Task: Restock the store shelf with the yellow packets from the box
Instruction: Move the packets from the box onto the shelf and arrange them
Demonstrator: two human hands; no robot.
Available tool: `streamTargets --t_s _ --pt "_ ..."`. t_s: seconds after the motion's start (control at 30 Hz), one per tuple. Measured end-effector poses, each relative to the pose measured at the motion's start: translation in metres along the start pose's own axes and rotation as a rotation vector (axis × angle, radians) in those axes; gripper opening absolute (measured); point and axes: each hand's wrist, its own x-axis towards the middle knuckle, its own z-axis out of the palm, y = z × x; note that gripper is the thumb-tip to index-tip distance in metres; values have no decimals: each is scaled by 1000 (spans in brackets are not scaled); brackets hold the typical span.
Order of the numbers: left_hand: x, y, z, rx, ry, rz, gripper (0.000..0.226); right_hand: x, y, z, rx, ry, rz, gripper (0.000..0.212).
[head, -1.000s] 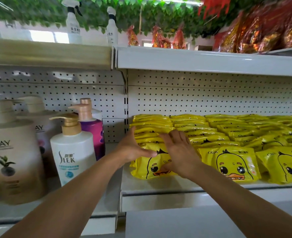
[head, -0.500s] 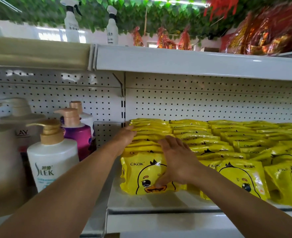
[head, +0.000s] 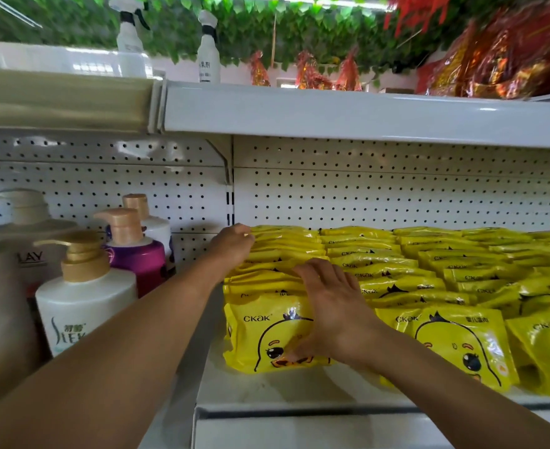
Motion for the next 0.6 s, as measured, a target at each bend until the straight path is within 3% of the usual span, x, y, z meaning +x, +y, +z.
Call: streamTargets --t_s 0.23,0.6 --pt "25 4 10 177 -175 -26 40 16 8 -6 -66 -145 13 131" --pt "32 -6 5 143 -98 9 27 9 4 3 -89 -36 31 124"
